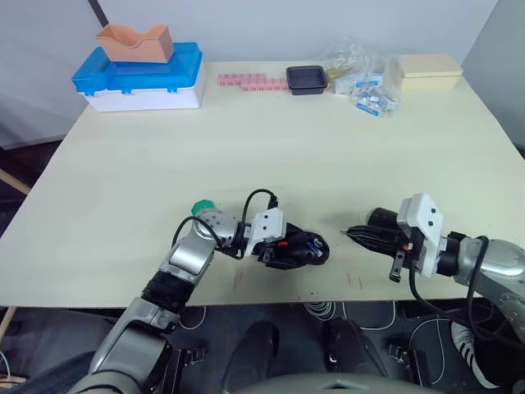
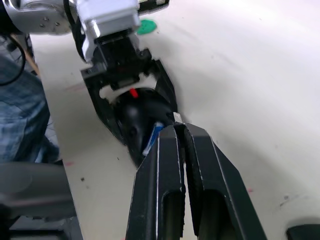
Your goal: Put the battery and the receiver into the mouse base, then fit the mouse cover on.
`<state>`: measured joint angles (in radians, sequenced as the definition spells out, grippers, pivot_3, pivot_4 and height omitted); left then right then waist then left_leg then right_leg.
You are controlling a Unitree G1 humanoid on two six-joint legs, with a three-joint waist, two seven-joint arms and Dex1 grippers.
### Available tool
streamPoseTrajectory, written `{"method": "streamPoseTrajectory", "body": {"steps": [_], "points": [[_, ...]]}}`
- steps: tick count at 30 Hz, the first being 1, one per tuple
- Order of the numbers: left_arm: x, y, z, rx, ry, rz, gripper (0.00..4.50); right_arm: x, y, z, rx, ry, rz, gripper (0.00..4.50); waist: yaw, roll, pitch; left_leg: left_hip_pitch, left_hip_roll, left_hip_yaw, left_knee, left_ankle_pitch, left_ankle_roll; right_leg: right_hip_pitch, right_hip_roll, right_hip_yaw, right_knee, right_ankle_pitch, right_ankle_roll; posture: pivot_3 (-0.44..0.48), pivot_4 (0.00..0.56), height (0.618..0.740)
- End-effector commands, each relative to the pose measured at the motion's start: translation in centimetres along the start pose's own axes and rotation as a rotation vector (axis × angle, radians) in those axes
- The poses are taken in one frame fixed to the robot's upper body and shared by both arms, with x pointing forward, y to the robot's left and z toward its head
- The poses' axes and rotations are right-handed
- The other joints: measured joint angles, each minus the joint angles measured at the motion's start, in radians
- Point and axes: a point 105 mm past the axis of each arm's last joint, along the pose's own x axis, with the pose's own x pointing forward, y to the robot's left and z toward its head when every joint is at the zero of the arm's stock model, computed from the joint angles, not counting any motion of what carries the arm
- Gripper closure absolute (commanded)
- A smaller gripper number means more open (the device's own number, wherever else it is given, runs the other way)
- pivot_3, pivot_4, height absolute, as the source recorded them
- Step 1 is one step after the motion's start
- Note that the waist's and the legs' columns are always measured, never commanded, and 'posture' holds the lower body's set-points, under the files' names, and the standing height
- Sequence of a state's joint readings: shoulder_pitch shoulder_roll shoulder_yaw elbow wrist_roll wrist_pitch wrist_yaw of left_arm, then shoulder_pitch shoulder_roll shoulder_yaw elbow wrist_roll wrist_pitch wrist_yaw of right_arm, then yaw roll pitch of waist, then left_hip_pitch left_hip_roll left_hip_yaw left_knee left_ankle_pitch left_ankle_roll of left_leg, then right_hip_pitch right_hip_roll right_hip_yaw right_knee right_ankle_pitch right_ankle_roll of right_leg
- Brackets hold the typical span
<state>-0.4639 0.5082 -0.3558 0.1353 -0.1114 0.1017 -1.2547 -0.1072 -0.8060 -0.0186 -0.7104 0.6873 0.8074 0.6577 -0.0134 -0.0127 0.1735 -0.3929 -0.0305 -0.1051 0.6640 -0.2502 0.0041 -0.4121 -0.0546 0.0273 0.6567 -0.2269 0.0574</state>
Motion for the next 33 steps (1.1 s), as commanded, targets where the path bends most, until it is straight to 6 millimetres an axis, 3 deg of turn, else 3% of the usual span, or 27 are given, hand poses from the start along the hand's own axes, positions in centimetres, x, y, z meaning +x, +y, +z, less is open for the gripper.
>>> {"method": "streamPoseTrajectory", "body": {"steps": [1, 15, 33], "points": [[-0.4, 0.7, 0.7, 0.030, 0.013, 0.055, 1.54, 0.3, 0.2, 1.3, -0.020, 0.015, 0.007, 4.50, 0.000, 0.000, 0.000, 0.000, 0.000, 0.000, 0.000, 0.000, 0.000, 0.000, 0.000, 0.000, 0.000, 0.000, 0.000, 0.000, 0.150, 0.740], [0.0, 1.1, 0.8, -0.044, 0.046, 0.136, 1.54, 2.6, -1.0, 3.0, 0.023, 0.252, 0.021, 4.50, 0.000, 0.000, 0.000, -0.003, 0.000, -0.004, 0.001, 0.000, 0.000, -0.001, 0.000, -0.003, 0.000, 0.000, 0.000, 0.000, 0.150, 0.740], [0.4, 1.1, 0.3, -0.092, 0.058, 0.153, 1.54, 2.5, -0.9, 3.5, 0.072, 0.354, 0.032, 4.50, 0.000, 0.000, 0.000, -0.003, 0.000, -0.003, 0.002, 0.000, 0.000, -0.001, -0.001, -0.002, 0.000, 0.000, 0.000, 0.000, 0.150, 0.740]]}}
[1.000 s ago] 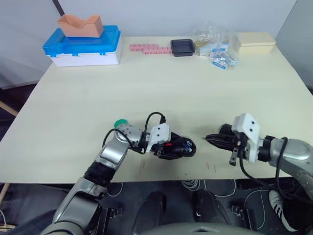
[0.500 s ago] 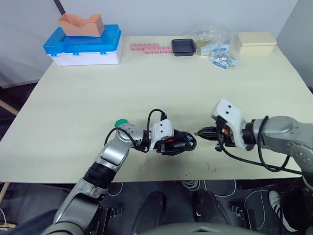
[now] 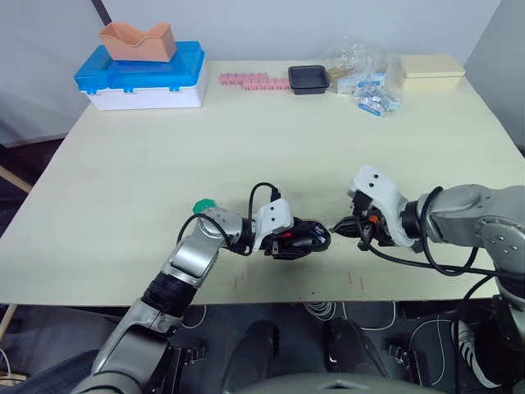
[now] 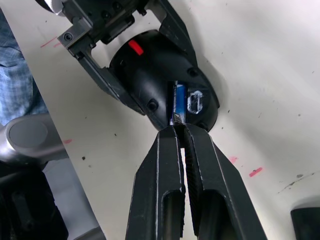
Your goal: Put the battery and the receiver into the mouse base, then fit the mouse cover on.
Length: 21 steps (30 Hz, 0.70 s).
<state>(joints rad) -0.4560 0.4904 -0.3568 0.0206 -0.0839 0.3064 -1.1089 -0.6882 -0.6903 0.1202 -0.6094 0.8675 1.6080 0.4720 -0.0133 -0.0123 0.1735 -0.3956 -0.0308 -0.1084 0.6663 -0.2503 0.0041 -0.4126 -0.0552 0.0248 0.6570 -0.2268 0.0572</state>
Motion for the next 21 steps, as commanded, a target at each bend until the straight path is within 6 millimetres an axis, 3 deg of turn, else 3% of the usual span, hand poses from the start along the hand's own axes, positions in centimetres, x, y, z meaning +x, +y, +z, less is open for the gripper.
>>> {"method": "streamPoseTrajectory", "body": {"steps": [1, 10, 21], "points": [[0.0, 0.1, -0.3, -0.011, 0.014, 0.023, 1.54, -0.8, 0.0, 1.3, -0.038, -0.034, -0.008, 4.50, -0.001, 0.000, 0.000, 0.000, 0.000, 0.000, 0.000, 0.000, 0.000, 0.000, 0.000, 0.000, 0.000, 0.000, 0.000, 0.000, 0.150, 0.740], [0.0, 0.3, -0.3, -0.017, 0.014, 0.028, 1.54, -0.6, 0.0, 1.6, -0.023, 0.012, 0.024, 4.50, -0.001, 0.000, 0.000, 0.000, 0.000, 0.000, 0.000, 0.000, 0.000, 0.000, 0.000, 0.000, 0.000, 0.000, 0.000, 0.000, 0.150, 0.740], [0.3, 0.6, -0.2, -0.017, 0.011, 0.035, 1.54, -0.1, -1.4, 2.9, 0.019, 0.113, -0.015, 4.50, -0.002, 0.000, 0.000, 0.000, 0.000, 0.000, 0.000, 0.000, 0.000, 0.000, 0.000, 0.000, 0.000, 0.000, 0.000, 0.000, 0.150, 0.740]]}}
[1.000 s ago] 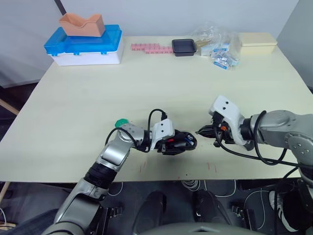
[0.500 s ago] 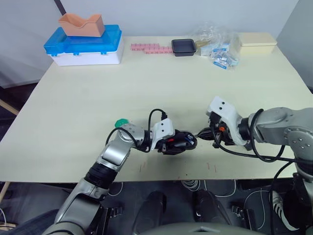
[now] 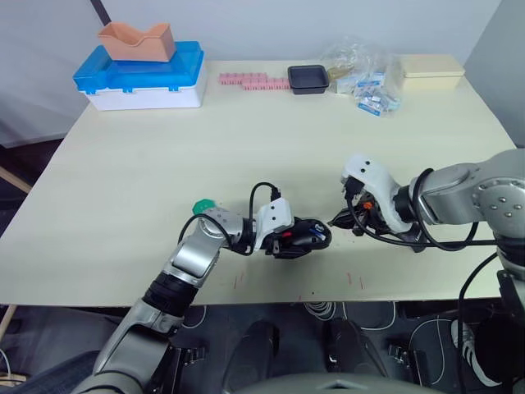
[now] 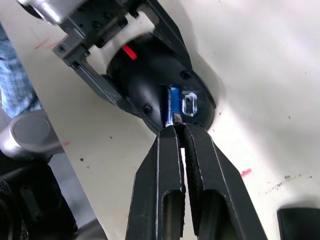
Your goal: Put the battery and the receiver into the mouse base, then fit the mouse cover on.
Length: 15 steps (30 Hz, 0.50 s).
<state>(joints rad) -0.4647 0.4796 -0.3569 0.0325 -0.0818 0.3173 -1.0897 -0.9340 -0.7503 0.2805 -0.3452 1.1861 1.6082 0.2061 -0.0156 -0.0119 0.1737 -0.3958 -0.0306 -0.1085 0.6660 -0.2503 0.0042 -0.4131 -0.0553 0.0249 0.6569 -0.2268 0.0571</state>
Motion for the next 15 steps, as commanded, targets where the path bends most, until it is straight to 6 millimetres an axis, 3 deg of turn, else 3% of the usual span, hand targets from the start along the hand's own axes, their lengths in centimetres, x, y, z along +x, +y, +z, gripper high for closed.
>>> {"method": "streamPoseTrajectory", "body": {"steps": [1, 15], "points": [[0.1, 0.2, -0.2, -0.006, 0.010, 0.016, 1.54, -0.4, 0.1, 0.9, -0.007, 0.010, 0.002, 4.50, 0.000, 0.000, 0.000, 0.000, 0.000, 0.000, 0.000, 0.000, 0.000, 0.000, 0.000, 0.000, 0.000, 0.000, 0.000, 0.000, 0.150, 0.740], [0.3, 0.2, -0.3, -0.001, 0.014, 0.002, 1.54, 0.9, 0.0, 1.7, 0.004, 0.193, -0.020, 4.50, 0.000, 0.000, 0.000, -0.001, 0.000, 0.000, 0.000, 0.000, 0.000, 0.000, 0.000, 0.000, 0.000, 0.000, 0.000, 0.000, 0.150, 0.740]]}}
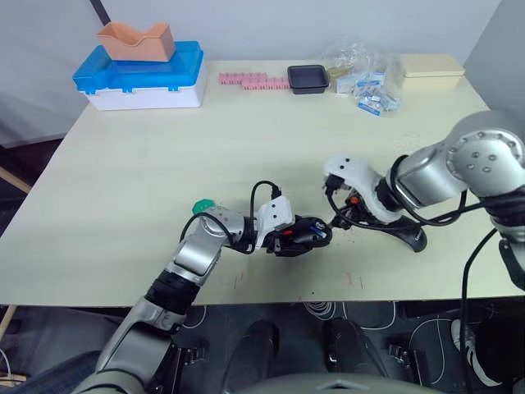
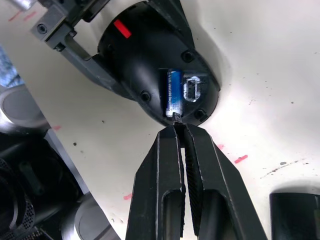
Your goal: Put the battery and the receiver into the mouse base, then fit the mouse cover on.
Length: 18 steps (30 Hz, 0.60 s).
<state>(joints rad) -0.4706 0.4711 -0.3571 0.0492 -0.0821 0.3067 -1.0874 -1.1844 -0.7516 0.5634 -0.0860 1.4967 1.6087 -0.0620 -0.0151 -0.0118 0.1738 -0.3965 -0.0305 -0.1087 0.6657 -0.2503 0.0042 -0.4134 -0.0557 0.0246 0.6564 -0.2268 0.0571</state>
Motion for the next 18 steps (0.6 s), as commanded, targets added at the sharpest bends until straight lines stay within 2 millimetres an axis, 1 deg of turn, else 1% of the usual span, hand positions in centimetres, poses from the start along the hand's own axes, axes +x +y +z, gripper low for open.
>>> {"method": "streamPoseTrajectory", "body": {"steps": [1, 10, 18], "points": [[0.1, 0.0, -0.3, 0.004, 0.024, -0.004, 1.54, -0.3, 0.0, 0.8, -0.009, 0.011, -0.014, 4.50, 0.000, 0.000, 0.000, 0.000, 0.000, 0.000, 0.000, 0.000, 0.000, 0.000, 0.000, 0.000, 0.000, 0.000, 0.000, 0.000, 0.150, 0.740], [0.1, -0.2, -0.5, 0.014, 0.037, -0.029, 1.54, 0.5, 0.7, 2.1, -0.013, 0.066, -0.001, 4.50, -0.001, 0.000, 0.000, 0.000, 0.000, 0.000, 0.000, 0.000, 0.000, 0.000, 0.000, 0.000, 0.000, 0.000, 0.000, 0.000, 0.150, 0.740], [0.0, -0.2, -0.7, 0.022, 0.054, -0.030, 1.54, 1.1, 0.9, 2.4, -0.017, 0.086, -0.003, 4.50, -0.003, 0.000, 0.000, -0.001, 0.000, 0.000, -0.001, 0.000, 0.000, -0.001, 0.000, 0.000, 0.000, 0.000, 0.000, 0.000, 0.150, 0.740]]}}
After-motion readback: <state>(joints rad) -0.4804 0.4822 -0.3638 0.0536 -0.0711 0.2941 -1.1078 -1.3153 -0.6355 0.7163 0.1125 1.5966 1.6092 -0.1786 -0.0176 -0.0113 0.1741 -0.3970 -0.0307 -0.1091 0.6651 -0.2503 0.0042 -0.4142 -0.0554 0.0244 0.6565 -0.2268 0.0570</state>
